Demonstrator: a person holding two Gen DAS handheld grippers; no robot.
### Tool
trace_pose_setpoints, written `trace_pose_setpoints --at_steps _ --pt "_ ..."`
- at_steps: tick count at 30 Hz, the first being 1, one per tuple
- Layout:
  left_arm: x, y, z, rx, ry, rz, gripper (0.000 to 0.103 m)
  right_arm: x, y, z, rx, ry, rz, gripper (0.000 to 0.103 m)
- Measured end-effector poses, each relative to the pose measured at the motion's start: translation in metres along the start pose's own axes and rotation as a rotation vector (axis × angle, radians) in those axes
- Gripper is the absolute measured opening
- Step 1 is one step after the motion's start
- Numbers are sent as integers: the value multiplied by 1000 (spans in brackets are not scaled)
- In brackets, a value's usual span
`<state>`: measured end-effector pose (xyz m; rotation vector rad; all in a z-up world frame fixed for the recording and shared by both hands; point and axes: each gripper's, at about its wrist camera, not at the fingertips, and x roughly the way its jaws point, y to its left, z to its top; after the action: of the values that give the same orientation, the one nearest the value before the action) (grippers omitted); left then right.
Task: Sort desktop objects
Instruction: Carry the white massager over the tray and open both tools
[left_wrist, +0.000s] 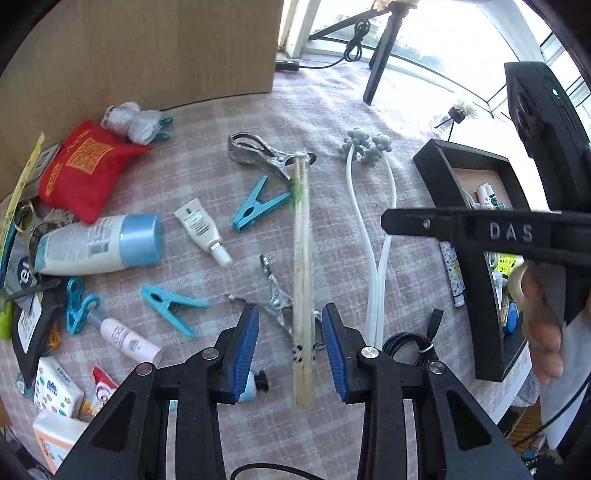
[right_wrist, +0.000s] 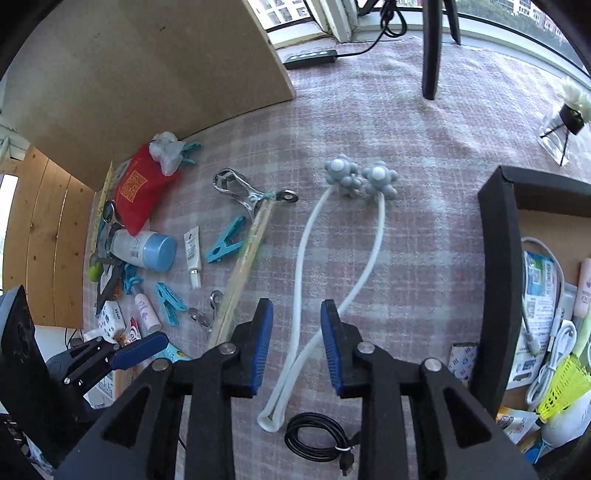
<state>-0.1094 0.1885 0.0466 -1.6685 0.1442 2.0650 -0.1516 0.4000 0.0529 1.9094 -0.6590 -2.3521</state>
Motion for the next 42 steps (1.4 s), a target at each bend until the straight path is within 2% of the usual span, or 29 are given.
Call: trace_pose_setpoints --at_steps 3,5,7,12,15,18,25,31,34,38,42 --pt "11 -6 11 7 16 -3 32 1 -13 -9 38 8 29 36" --pt "14 -9 16 0 21 -5 29 -1 -24 -9 84 -26 31 36" --pt "15 -17 20 16 17 -13 26 -1 -36 -3 132 -54 44 36" --pt "26 -39 35 46 25 -61 24 5 -52 11 186 -54 49 36" --pt "37 -51 40 69 43 -86 22 9 -54 17 181 -45 56 34" --pt "48 -58 44 81 67 -86 22 16 -52 20 166 -28 55 24" --pt "57 -63 45 90 75 -96 24 25 -48 18 138 -12 57 12" --pt "61 -58 41 55 71 -118 24 25 -48 14 122 -26 55 11" --pt "61 -59 37 34 52 -93 28 24 -47 12 113 -27 50 11" --pt "60 -68 33 52 40 -67 25 24 -41 7 97 -39 38 12" --pt "40 -77 26 62 -8 -60 24 7 -40 0 94 -77 69 11"
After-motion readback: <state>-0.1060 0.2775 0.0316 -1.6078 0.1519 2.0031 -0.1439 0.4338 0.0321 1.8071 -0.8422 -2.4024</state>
